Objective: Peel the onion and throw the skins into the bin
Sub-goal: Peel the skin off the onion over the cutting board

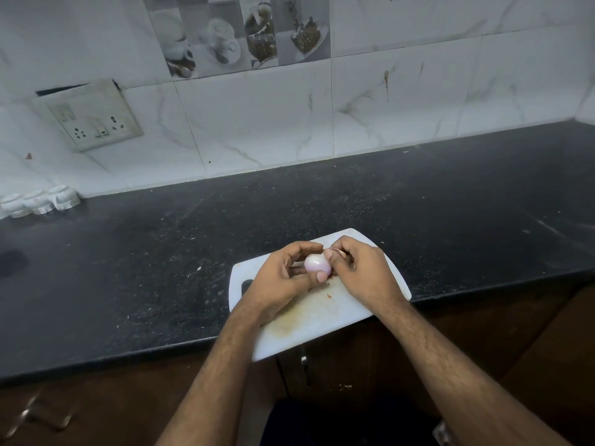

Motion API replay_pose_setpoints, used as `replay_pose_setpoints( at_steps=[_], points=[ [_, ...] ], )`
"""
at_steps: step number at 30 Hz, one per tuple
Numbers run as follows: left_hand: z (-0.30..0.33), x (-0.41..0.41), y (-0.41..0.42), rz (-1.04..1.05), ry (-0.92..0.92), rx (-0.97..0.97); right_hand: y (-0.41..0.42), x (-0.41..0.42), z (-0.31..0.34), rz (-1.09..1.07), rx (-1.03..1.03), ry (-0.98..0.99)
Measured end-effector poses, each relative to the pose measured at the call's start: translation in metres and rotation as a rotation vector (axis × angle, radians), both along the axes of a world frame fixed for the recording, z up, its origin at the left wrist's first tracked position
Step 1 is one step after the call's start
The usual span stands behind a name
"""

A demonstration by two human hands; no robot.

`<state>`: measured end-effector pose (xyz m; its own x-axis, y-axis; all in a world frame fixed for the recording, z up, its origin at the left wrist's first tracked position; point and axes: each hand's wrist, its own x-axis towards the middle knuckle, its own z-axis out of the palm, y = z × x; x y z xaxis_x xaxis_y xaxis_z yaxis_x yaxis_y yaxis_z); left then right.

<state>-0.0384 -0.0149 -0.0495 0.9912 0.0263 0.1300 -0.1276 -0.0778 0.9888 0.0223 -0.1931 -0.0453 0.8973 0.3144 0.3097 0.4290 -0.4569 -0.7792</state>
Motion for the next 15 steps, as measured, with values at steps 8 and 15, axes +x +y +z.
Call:
replay_pose_setpoints(
  at_steps=[8,15],
  points=[
    [-0.0037,0.0018,-0.0009,0.052,-0.043,0.048,0.0014,-0.0016,0.0006,-0.016,-0.056,0.019],
    [-0.001,0.0004,-0.0003,0.09,-0.037,-0.113,0.0011,0.0019,-0.001,-0.114,0.034,0.034]
  ],
)
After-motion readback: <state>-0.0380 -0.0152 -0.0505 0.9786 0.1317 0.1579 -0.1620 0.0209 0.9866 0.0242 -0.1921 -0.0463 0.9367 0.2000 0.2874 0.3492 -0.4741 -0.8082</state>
